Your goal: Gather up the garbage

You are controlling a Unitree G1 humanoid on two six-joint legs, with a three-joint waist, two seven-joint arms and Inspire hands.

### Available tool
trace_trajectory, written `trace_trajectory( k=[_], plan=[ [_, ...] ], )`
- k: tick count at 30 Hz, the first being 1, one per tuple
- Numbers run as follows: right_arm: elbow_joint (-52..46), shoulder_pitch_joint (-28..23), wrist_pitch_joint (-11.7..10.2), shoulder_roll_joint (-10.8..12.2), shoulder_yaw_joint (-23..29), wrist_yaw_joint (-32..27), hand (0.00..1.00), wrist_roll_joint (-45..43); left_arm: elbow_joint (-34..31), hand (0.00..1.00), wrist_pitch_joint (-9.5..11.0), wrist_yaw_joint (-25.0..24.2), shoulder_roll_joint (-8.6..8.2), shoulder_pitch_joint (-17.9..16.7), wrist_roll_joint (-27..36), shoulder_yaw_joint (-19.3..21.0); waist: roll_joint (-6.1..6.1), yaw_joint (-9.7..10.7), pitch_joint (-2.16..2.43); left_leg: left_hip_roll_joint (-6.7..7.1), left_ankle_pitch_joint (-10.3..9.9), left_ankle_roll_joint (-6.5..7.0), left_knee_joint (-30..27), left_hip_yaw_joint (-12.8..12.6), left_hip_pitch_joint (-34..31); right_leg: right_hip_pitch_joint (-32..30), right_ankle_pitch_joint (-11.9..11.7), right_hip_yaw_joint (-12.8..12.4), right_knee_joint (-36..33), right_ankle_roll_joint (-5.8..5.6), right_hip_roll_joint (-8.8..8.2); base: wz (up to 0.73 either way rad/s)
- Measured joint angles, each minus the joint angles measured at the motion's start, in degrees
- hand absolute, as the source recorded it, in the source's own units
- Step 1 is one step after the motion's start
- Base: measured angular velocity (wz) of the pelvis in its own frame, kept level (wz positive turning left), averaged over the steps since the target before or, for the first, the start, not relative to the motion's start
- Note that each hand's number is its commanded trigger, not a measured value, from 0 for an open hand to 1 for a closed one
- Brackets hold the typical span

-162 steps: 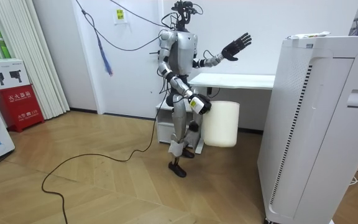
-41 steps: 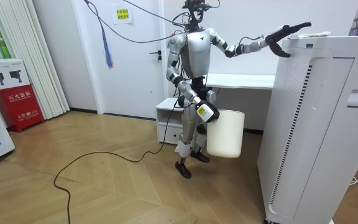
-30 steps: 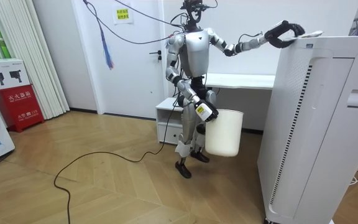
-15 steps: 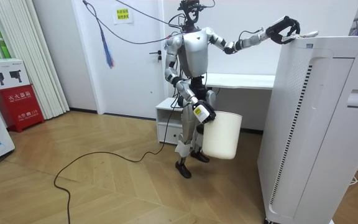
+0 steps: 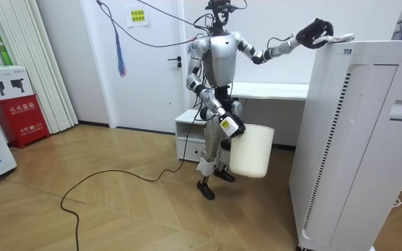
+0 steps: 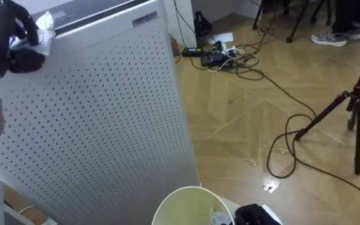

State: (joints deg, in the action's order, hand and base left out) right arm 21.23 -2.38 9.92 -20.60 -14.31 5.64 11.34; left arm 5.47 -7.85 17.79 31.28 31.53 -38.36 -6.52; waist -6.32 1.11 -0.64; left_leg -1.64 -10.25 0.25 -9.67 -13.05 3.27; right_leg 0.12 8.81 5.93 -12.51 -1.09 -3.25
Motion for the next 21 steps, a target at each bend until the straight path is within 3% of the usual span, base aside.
trace_trajectory(
  k=[2,4,7,10,13,17,21],
  plan=[
    [-0.45,0.11,-0.52,0.02,-0.13,-0.24,1.00,-0.04,-5.28,1.00,1.01,1.31,-1.84,-2.52,-0.01,-0.04,0.57,-0.61,0.21,0.03,0.00,0.00,0.10,0.19,-0.38,-0.39,-0.01,0.12,-0.07,-0.01,-0.04,0.07],
    [-0.64,0.11,-1.38,0.60,-0.20,-1.18,1.00,-0.04,-12.72,1.00,2.84,2.27,-4.51,-7.13,0.17,-0.43,0.97,-0.89,0.30,-0.27,0.00,0.00,0.17,0.68,-0.44,-0.32,-0.01,0.35,-0.07,-0.01,-0.14,0.09],
    [-1.24,0.20,-1.81,1.50,-0.39,-2.18,1.00,0.90,-16.25,1.00,5.84,2.56,-6.96,-10.14,1.89,-2.86,1.27,-1.63,0.25,-0.28,0.00,0.00,0.31,1.34,-0.28,0.13,-0.01,0.73,-0.03,-0.02,-0.11,0.13],
    [-1.69,0.22,-3.07,2.51,-0.73,-3.28,1.00,2.80,-19.12,1.00,7.81,1.80,-8.14,-13.39,7.56,-4.36,1.82,-1.49,0.15,-0.39,0.00,0.00,0.31,2.30,-0.15,0.63,-0.01,1.99,-0.05,-0.02,-0.08,0.14],
    [-1.76,0.29,-4.85,2.85,-0.81,-3.32,1.00,4.30,-21.81,1.00,8.52,-0.26,-8.48,-16.47,15.30,-6.10,2.56,-1.62,0.03,-0.54,-0.01,0.00,0.26,2.71,-0.47,0.66,0.00,2.72,0.01,-0.03,-0.09,0.10],
    [-1.75,0.32,-5.23,3.07,-0.80,-3.26,1.00,4.18,-22.11,1.00,10.00,-4.84,-8.96,-16.83,20.39,-7.49,3.15,-1.70,0.03,-0.42,0.00,0.00,0.02,3.72,-0.90,0.74,0.00,3.70,0.00,-0.04,-0.55,0.14],
    [-1.76,0.66,-5.24,3.06,-0.80,-3.26,1.00,4.28,-22.36,1.00,11.34,-9.37,-10.94,-17.07,23.78,-7.94,3.75,-2.23,0.04,0.12,0.04,0.08,-0.56,3.91,-2.23,-0.11,0.06,4.45,-0.01,-0.13,-0.69,0.03]
  ],
)
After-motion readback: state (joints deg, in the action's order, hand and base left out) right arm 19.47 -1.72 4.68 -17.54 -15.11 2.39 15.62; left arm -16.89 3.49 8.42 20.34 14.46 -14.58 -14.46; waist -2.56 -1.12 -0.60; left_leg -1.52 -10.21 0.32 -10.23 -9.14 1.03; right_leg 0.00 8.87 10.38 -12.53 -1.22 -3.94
